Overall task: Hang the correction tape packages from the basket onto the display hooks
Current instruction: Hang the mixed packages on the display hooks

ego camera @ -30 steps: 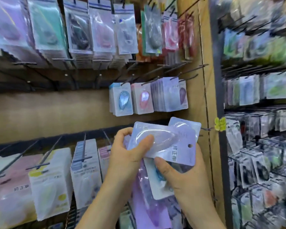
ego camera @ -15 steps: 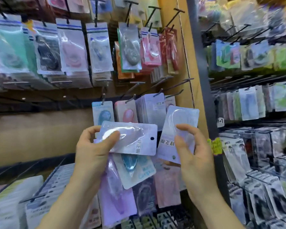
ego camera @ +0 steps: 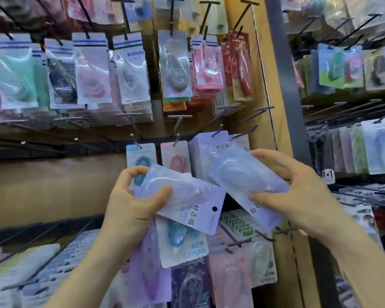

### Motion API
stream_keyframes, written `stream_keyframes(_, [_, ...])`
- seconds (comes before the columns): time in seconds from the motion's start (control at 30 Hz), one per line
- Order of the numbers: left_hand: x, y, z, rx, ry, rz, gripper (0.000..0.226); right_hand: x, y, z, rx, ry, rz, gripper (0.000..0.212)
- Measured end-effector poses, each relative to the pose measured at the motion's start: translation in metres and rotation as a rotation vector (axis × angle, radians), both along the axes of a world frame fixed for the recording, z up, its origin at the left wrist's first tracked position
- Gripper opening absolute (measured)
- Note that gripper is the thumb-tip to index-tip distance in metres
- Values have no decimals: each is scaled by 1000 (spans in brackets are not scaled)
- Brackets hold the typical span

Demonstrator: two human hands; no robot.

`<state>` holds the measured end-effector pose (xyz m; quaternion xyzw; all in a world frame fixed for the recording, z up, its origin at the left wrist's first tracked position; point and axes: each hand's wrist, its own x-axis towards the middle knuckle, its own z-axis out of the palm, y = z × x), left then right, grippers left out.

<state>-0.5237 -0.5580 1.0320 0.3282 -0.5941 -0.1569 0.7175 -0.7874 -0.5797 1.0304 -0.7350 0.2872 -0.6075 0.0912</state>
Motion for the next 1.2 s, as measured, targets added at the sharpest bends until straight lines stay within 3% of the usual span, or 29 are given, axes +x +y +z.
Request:
stream_keyframes(0.17, [-8,-3,-3,-7,-156,-90,57,-25,15,51,-35,337,-71,71])
stream_keyframes(0.3, [-15,-7,1,-3,-152,-57,41,-19,19,75,-104,315,-30,74])
stream_keyframes(0.47, [-9,-8,8,18,-59,-5,19,-19,13,74,-126,130,-11,69])
stream_keyframes(0.6, [-9,-8,10,23,-146,-19,22,-14,19,76,-110,318,-171,41])
stream_keyframes(0.67, [-10,-10,11,15,-175,-33,24,-8,18,81,-49,243,-33,29])
stream_keyframes(0.8, [-18,-11,15,-17,-226,-22,25,9,-12,82,160,-270,310,7])
stream_keyframes(0.9, [-22,-14,18,-19,-197,-29,24,30,-37,77,302,-559,483,19])
stream_keyframes(1.0, [-17,-12,16,-10,-212,1,25,39,-47,79,292,-554,416,18])
stream_keyframes(1.2, [17,0,11,-43,-94,103,28,37,-51,80,275,-372,315,14])
